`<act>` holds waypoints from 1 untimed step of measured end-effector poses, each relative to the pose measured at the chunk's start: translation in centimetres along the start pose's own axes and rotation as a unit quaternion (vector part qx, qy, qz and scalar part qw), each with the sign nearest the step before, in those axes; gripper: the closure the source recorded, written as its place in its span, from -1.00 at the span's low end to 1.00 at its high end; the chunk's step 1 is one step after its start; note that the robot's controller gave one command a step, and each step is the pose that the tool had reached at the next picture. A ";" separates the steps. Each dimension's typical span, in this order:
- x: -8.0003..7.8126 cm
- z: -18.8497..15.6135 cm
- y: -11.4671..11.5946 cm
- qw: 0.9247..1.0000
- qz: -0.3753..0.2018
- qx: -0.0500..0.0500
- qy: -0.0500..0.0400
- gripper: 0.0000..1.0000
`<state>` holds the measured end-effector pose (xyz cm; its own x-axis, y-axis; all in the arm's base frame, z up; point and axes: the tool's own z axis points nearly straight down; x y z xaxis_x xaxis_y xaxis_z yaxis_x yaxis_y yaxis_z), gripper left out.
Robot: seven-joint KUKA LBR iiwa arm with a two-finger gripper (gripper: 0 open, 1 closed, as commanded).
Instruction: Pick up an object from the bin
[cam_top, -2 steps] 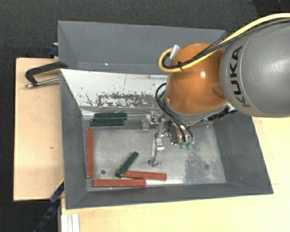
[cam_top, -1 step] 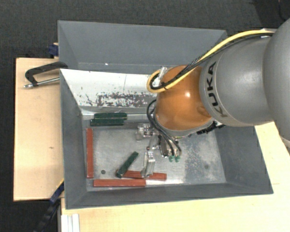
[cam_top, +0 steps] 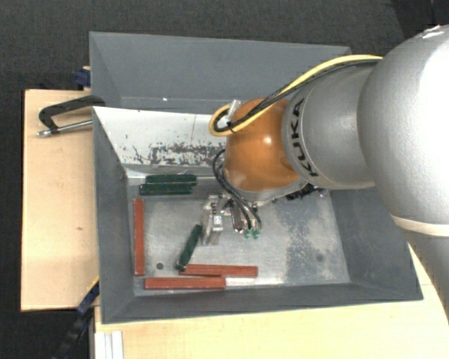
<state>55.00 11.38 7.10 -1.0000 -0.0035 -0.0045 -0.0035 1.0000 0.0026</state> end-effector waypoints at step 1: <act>0.0 0.0 0.0 1.000 0.000 0.000 0.000 1.00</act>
Offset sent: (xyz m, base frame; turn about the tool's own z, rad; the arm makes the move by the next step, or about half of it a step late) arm -0.0107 0.0147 0.0002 -0.0802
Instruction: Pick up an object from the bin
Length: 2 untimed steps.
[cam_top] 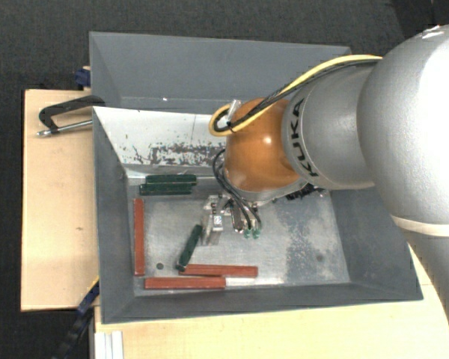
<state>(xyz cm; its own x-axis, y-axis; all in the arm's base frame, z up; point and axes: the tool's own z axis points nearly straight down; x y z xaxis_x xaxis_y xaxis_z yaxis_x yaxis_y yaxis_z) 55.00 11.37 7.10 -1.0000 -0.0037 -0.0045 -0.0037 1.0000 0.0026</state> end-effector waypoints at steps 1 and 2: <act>0.3 0.0 0.5 1.000 -0.014 0.001 0.001 1.00; 0.6 0.0 2.4 1.000 -0.010 0.000 0.000 1.00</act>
Offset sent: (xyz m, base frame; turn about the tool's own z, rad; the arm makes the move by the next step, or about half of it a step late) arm -0.0085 0.0299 -0.0010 -0.0143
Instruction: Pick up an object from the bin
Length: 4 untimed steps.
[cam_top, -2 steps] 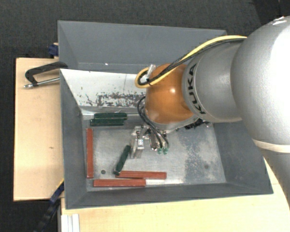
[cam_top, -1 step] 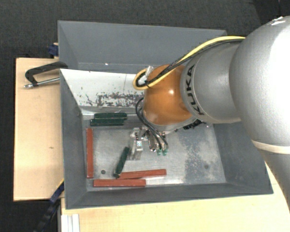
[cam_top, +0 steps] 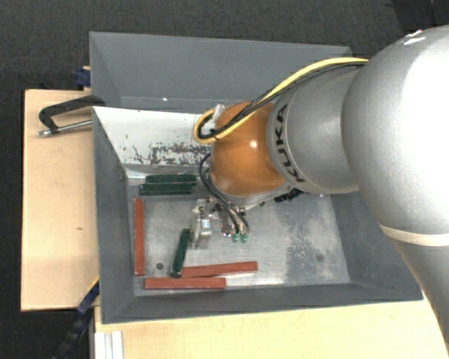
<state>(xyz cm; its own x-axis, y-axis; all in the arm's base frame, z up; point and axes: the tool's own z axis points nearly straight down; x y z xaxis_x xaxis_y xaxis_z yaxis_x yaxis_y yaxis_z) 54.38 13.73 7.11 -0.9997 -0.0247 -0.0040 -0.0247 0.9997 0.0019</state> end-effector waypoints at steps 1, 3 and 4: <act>1.1 -0.5 2.4 0.995 -0.099 0.000 0.001 -1.00; 1.5 -1.3 3.7 0.985 -0.174 0.001 0.001 -1.00; 3.0 -2.3 6.6 0.960 -0.279 0.000 0.000 -1.00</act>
Offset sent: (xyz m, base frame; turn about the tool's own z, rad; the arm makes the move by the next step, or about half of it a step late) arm 0.0000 0.0000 0.0000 0.0000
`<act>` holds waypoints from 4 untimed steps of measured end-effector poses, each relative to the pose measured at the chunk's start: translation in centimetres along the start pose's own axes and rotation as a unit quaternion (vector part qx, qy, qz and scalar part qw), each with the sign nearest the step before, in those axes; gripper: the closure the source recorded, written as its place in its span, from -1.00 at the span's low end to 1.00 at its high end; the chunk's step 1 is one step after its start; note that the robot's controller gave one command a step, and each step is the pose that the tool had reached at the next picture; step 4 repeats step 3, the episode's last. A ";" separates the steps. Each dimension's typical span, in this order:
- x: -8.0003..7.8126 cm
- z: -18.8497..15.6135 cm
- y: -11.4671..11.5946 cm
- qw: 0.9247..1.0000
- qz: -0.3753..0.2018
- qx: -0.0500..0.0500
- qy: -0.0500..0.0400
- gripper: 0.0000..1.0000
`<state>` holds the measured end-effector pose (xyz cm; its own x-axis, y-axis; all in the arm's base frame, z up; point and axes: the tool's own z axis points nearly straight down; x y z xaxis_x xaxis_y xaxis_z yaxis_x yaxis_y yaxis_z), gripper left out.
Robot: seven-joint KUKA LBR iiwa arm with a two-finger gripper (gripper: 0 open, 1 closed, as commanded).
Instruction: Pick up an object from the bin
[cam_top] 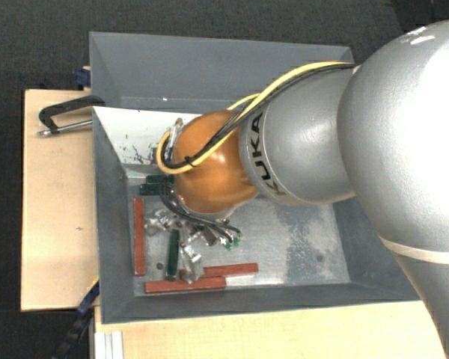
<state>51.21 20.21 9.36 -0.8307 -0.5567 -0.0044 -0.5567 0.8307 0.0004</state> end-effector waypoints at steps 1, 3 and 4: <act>-2.5 2.1 -1.3 0.994 -0.106 0.000 -0.001 1.00; -3.7 -16.9 -2.2 0.993 -0.118 0.002 -0.006 1.00; -3.7 -16.9 -2.2 0.993 -0.118 0.002 -0.006 1.00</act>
Offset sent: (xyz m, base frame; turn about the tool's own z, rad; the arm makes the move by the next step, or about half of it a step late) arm 0.0000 0.0000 0.0000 0.0000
